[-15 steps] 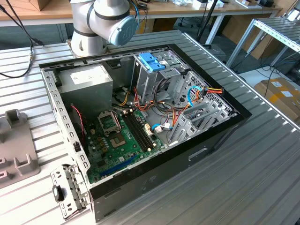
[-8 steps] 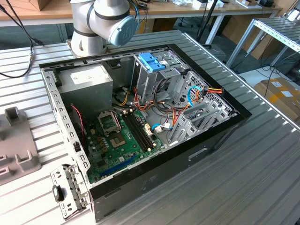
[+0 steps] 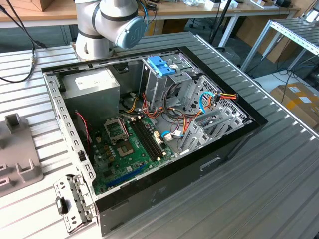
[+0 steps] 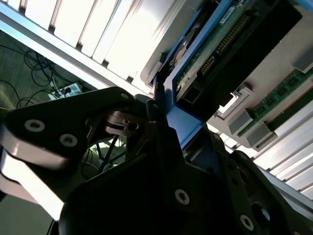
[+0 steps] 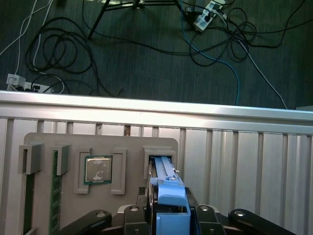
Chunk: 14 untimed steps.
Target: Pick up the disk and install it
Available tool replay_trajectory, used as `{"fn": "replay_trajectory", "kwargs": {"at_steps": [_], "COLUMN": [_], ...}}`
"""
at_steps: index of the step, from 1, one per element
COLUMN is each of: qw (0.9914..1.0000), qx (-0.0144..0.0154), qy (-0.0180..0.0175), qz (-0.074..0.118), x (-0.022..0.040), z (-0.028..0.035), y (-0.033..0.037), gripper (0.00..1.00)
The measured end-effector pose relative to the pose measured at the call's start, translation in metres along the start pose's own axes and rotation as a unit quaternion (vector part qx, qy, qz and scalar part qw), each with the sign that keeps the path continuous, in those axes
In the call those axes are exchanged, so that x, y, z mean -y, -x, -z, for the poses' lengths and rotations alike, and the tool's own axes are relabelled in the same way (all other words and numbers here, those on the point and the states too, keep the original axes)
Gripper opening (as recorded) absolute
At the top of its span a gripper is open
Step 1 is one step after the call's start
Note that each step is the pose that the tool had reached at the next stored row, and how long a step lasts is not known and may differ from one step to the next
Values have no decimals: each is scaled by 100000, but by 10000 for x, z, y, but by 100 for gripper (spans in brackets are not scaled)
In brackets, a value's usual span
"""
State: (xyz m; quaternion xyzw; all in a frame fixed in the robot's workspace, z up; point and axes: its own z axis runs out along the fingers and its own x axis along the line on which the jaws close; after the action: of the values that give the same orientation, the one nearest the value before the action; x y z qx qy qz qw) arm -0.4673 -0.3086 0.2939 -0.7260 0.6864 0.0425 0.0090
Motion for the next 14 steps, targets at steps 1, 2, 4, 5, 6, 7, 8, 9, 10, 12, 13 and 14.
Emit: {"fn": "replay_trajectory", "kwargs": {"at_steps": [1, 2, 4, 5, 6, 7, 8, 9, 10, 12, 13, 14], "qw": [100000, 100000, 100000, 100000, 100000, 100000, 100000, 100000, 100000, 100000, 100000, 100000], "qx": [1, 5, 5, 5, 5, 7, 11, 7, 5, 5, 4, 6], "qy": [-3, -4, -2, -4, -3, -7, -20, -11, -6, -7, -4, -7], "qz": [2, 4, 2, 5, 1, 2, 5, 4, 2, 3, 4, 2], "x": [0, 0, 0, 0, 0, 0, -1, 0, -1, -1, -1, -1], "z": [0, 0, 0, 0, 0, 0, 3, 7, 11, 22, 27, 30], "y": [0, 0, -1, -1, -1, -1, -1, -1, 0, 0, 1, 1], "gripper": [38, 38, 38, 38, 38, 38, 38, 38, 38, 38, 38, 38]}}
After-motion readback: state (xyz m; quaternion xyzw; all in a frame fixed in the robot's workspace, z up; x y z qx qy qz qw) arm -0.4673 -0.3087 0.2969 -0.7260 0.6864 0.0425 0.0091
